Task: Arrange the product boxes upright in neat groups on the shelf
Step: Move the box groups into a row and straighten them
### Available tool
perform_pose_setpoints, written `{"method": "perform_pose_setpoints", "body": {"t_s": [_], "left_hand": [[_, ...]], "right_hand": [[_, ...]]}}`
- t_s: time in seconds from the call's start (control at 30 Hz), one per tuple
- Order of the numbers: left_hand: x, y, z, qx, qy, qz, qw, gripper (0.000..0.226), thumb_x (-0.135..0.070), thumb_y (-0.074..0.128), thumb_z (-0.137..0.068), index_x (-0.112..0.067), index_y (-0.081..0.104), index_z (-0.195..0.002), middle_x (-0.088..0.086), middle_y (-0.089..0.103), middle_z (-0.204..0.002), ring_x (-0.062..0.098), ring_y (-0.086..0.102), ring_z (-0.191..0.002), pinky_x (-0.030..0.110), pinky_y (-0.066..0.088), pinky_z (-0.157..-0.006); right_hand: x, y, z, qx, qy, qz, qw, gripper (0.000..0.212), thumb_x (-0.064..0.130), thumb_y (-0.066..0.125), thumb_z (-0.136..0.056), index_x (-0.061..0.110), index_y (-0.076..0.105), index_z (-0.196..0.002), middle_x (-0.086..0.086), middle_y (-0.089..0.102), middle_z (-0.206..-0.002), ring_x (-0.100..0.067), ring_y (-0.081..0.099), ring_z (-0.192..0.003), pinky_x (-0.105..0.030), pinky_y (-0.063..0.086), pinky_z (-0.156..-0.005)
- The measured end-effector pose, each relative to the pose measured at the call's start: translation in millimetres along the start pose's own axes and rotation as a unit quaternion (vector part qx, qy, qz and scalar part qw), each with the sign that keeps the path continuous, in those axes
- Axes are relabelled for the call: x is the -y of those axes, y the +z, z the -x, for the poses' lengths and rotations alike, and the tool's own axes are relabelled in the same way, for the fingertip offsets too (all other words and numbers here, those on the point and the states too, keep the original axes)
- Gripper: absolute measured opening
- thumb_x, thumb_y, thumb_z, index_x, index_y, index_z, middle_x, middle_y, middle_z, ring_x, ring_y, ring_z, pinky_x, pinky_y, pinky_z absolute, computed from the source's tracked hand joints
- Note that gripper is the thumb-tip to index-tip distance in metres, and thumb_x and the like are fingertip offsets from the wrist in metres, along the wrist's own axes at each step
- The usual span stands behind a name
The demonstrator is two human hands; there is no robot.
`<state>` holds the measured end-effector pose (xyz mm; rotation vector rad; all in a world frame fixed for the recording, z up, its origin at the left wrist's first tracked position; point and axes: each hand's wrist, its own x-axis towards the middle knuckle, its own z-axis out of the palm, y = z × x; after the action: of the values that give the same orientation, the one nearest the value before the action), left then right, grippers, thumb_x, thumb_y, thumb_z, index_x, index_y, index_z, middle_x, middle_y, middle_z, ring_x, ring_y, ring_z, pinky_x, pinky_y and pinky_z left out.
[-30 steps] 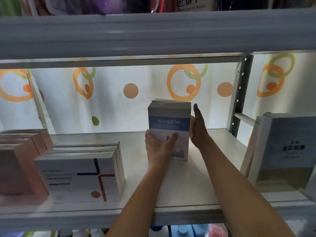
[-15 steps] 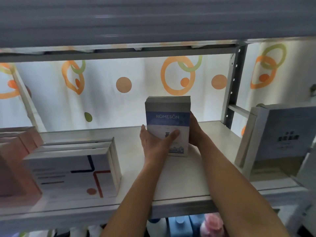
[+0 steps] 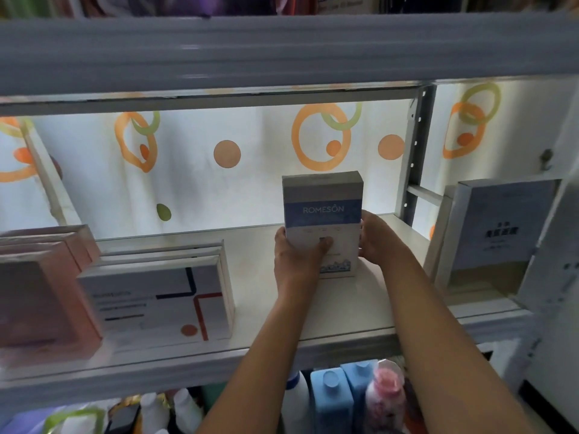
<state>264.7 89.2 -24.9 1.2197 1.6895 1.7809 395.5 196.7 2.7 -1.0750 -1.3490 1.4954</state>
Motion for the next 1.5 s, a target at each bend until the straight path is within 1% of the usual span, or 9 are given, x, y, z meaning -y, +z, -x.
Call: {"method": "perform_pose_setpoints", "body": {"t_s": [0.13,0.37,0.5,0.67,0.77,1.0,1.07,1.17,1.5], "left_hand": [[0,-1,4,0.012,-0.016,-0.003,1.000,0.068,-0.048,0.075,-0.075,-0.032,0.034,-0.127,-0.008,0.056,-0.114,0.017,0.060,-0.099,0.029,0.052,-0.079],[-5,-17,43,0.005,0.010,0.011,1.000,0.063,-0.048,0.069,-0.081,-0.031,0.031,-0.128,-0.008,0.052,-0.116,0.014,0.057,-0.098,0.020,0.048,-0.074],[-6,-31,69,0.007,0.022,0.050,0.999,0.039,-0.043,0.050,-0.093,-0.035,0.029,-0.125,-0.006,0.052,-0.117,0.013,0.056,-0.100,0.020,0.050,-0.071],[-5,-50,92,0.017,0.037,0.055,0.998,0.040,-0.050,0.036,-0.094,-0.036,0.027,-0.131,-0.003,0.050,-0.123,0.015,0.055,-0.105,0.037,0.054,-0.085],[-2,-64,95,0.046,0.048,0.039,0.997,0.034,-0.040,0.034,-0.101,-0.034,0.028,-0.134,-0.005,0.050,-0.123,0.010,0.056,-0.106,0.026,0.054,-0.083],[6,-79,107,0.033,0.020,-0.041,0.998,0.034,-0.040,0.030,-0.101,-0.034,0.032,-0.134,-0.008,0.052,-0.128,0.011,0.054,-0.113,0.030,0.051,-0.092],[6,-79,113,0.024,0.015,-0.051,0.998,0.035,-0.031,0.034,-0.101,-0.032,0.031,-0.136,-0.008,0.051,-0.129,0.010,0.053,-0.112,0.025,0.050,-0.091],[-1,-82,116,0.034,0.006,-0.038,0.999,0.032,-0.023,0.037,-0.101,-0.034,0.034,-0.131,-0.011,0.053,-0.122,0.007,0.054,-0.105,0.010,0.043,-0.076],[-8,-86,117,0.036,-0.018,-0.005,0.999,0.040,-0.011,0.042,-0.096,-0.034,0.037,-0.127,-0.011,0.052,-0.119,0.004,0.052,-0.104,0.012,0.044,-0.076]], "right_hand": [[-3,20,29,0.019,-0.069,-0.076,0.994,0.033,0.039,0.050,-0.097,0.016,0.071,-0.108,-0.016,0.072,-0.102,-0.037,0.068,-0.095,-0.045,0.056,-0.083],[-9,40,72,-0.064,-0.096,-0.093,0.989,0.034,0.032,0.042,-0.099,0.015,0.069,-0.107,-0.008,0.076,-0.092,-0.030,0.070,-0.084,-0.035,0.058,-0.070],[-15,44,96,-0.064,-0.094,-0.071,0.991,0.035,0.034,0.036,-0.101,0.020,0.067,-0.096,-0.002,0.075,-0.081,-0.023,0.069,-0.074,-0.032,0.054,-0.065],[-21,56,117,-0.075,-0.105,-0.052,0.990,0.037,0.037,0.032,-0.104,0.022,0.064,-0.091,0.002,0.073,-0.076,-0.022,0.067,-0.073,-0.030,0.050,-0.063],[-25,61,123,-0.079,-0.111,-0.038,0.990,0.037,0.040,0.030,-0.104,0.023,0.062,-0.094,0.000,0.071,-0.086,-0.023,0.065,-0.078,-0.030,0.049,-0.065],[-39,72,130,-0.108,-0.103,-0.049,0.988,0.047,0.047,0.024,-0.103,0.023,0.065,-0.103,-0.004,0.073,-0.096,-0.029,0.066,-0.091,-0.040,0.053,-0.079],[-45,75,135,-0.117,-0.108,-0.045,0.986,0.048,0.047,0.021,-0.103,0.025,0.063,-0.106,-0.002,0.071,-0.099,-0.025,0.066,-0.091,-0.035,0.052,-0.075],[-46,79,140,-0.114,-0.118,-0.020,0.986,0.045,0.046,0.019,-0.104,0.027,0.059,-0.112,0.003,0.068,-0.104,-0.019,0.063,-0.091,-0.026,0.047,-0.068],[-42,83,143,-0.100,-0.117,0.003,0.988,0.043,0.043,0.019,-0.105,0.024,0.056,-0.115,0.003,0.066,-0.102,-0.019,0.062,-0.090,-0.023,0.045,-0.065]]}}
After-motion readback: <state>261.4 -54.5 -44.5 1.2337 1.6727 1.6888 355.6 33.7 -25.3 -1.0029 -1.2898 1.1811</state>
